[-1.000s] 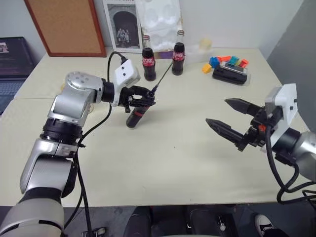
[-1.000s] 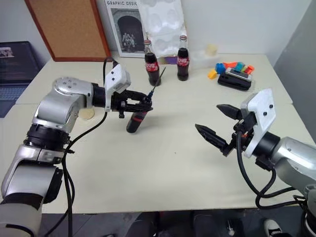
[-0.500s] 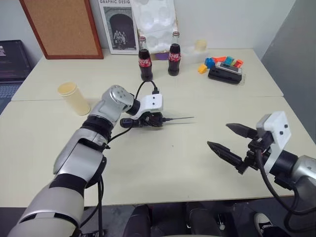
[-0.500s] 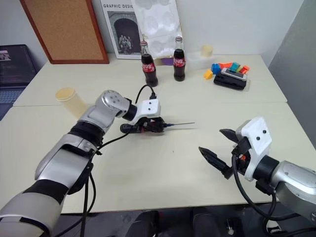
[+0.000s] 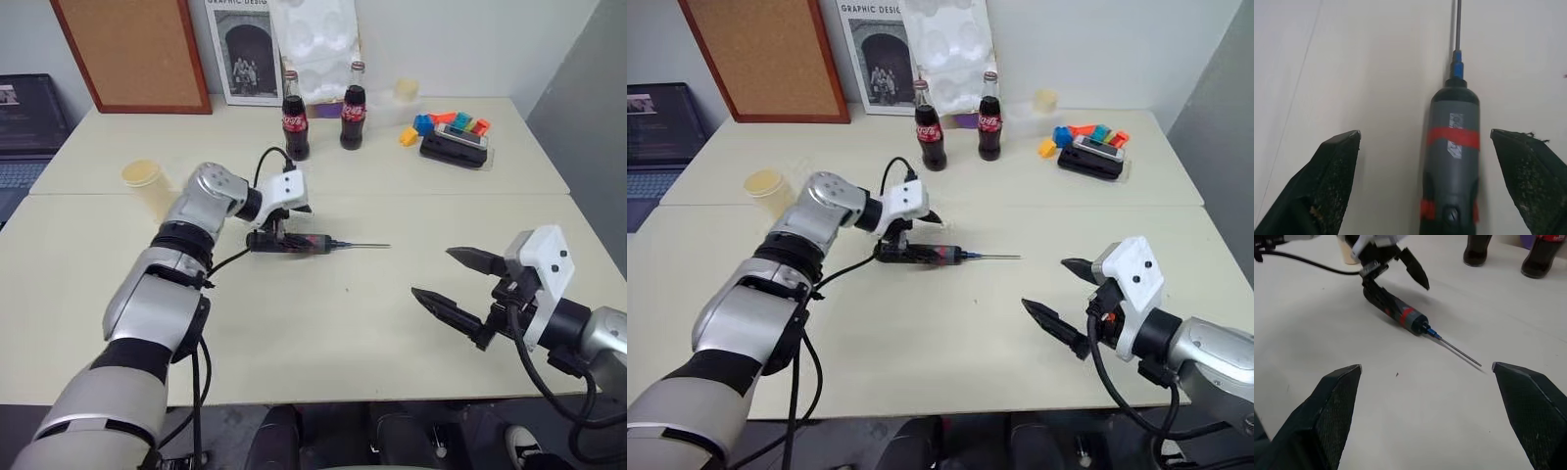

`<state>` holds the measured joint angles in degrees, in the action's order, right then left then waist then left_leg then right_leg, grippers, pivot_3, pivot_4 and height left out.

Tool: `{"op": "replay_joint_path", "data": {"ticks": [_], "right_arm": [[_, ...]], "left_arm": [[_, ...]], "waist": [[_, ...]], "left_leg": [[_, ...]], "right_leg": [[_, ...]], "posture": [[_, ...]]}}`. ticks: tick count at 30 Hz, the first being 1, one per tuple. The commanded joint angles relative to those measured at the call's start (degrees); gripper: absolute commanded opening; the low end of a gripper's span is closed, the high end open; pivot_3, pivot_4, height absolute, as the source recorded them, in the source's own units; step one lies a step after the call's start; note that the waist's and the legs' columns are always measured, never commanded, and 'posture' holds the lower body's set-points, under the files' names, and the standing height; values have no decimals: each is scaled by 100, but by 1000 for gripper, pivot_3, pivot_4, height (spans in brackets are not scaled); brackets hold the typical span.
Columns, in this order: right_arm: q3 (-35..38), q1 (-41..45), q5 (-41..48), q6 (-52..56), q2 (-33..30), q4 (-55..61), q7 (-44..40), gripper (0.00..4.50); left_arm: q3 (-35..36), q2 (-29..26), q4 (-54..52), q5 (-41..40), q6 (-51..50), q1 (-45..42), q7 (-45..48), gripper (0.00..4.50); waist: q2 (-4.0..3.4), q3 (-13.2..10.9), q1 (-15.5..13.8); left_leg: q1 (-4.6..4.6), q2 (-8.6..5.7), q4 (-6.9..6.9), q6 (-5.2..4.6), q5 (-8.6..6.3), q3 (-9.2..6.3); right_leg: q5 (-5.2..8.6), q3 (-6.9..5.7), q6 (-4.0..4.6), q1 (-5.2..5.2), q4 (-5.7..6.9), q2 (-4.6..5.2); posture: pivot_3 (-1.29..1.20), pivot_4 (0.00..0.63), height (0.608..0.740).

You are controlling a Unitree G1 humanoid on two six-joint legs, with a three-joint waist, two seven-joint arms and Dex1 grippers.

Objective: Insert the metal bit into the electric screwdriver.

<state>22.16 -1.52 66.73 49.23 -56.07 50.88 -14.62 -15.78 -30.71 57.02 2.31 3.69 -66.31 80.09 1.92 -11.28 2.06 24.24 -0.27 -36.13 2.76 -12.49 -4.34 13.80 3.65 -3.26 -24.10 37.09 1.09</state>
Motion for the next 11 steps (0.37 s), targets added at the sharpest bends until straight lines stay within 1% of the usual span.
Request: {"op": "replay_joint_path", "data": {"ticks": [1,2,5,7,9,11], "right_arm": [[-168,324,-461,-336,-15,-777,-663,4500],[-269,356,-620,-402,-15,-924,-837,4500],[-770,485,-1371,-761,-3,-1557,-1396,4500],[-888,530,-1623,-906,53,-1761,-1601,4500],[-987,600,-1845,-1051,133,-2024,-1826,4500],[-1265,825,-2099,-1168,267,-2324,-1986,4500]], "left_arm": [[783,-727,-1172,-798,-643,393,627,4460],[869,-848,-1493,-899,-864,582,650,4460],[1164,-1393,-3032,-1021,-1604,1635,316,4460],[1297,-1563,-3683,-1212,-2033,2031,282,4460],[1590,-1682,-4421,-1351,-2365,2583,-85,4460],[1850,-1746,-4973,-1385,-2623,3185,-490,4460]], "waist": [[0,0,35],[-1,1,30],[-8,5,61],[-9,5,80],[-5,2,21],[-4,2,-10]], "left_leg": [[-4,4,0,0,0,1],[-8,5,0,0,0,2],[-27,7,10,0,0,5],[-33,13,9,0,0,8],[-29,10,6,1,0,4],[-26,11,0,1,1,-1]], "right_leg": [[-1,0,2,1,2,0],[-1,1,2,2,2,-1],[2,5,5,8,10,-2],[2,10,6,8,16,-2],[3,5,6,6,21,-1],[2,-2,6,7,21,-1]], "posture": [[0,150,740],[0,150,740],[0,150,740],[0,150,740],[0,150,740],[0,150,740]]}}
